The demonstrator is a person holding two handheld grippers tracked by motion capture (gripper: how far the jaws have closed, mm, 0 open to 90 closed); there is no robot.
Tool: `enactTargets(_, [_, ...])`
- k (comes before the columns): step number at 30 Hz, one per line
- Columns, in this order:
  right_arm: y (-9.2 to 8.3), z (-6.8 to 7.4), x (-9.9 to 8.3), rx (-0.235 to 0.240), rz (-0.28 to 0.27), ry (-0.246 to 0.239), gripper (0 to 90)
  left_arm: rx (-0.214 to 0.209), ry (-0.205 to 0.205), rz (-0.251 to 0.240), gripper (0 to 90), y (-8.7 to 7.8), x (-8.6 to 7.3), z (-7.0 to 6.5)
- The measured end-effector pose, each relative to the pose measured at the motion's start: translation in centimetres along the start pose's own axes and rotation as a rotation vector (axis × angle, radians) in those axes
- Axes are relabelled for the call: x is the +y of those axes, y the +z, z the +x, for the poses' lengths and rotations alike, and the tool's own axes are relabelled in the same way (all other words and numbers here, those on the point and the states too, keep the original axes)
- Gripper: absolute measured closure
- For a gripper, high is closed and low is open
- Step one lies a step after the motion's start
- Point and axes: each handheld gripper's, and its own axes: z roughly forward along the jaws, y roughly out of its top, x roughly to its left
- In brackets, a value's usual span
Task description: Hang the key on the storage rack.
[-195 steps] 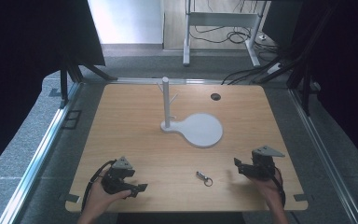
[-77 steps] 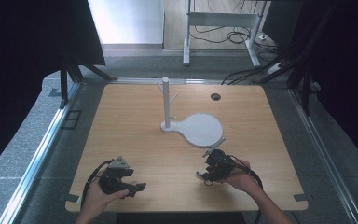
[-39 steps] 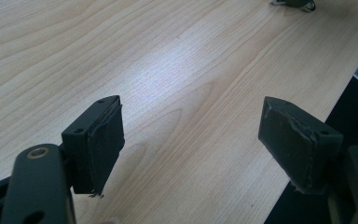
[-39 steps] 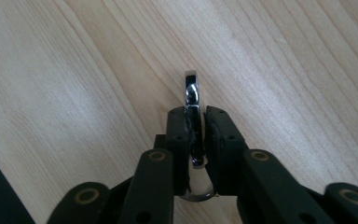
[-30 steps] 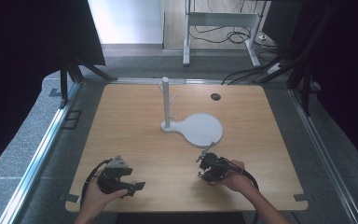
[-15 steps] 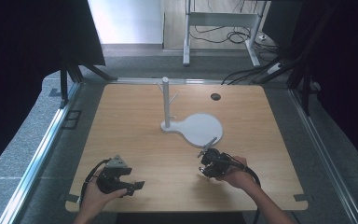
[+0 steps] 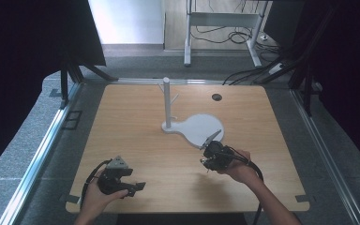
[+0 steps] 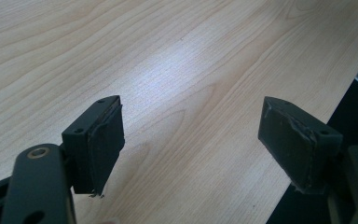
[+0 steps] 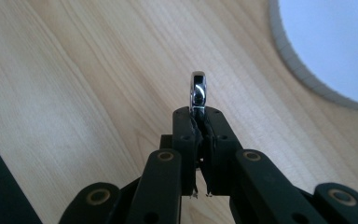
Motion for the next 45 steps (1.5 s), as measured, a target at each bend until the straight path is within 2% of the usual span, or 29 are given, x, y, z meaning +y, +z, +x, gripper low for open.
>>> enactTargets(14, [-1.2, -1.1, 2.2, -0.014, -0.040, 0.007, 84.6, -0.002, 0.002, 0.003, 22.9, 0.1, 0.0, -0.1])
enactTargets(27, [-1.3, -2.3, 4.1, -0.011, -0.047, 0.025, 84.6, -0.002, 0.003, 0.007, 22.9, 0.1, 0.0, -0.1])
enactTargets(38, [-1.2, -4.0, 5.4, -0.008, -0.063, 0.071, 84.6, -0.005, 0.004, 0.011, 22.9, 0.1, 0.0, -0.1])
enactTargets(45, [-0.8, -5.2, 6.5, -0.024, -0.062, 0.093, 84.6, -0.005, 0.004, 0.010, 22.9, 0.1, 0.0, -0.1])
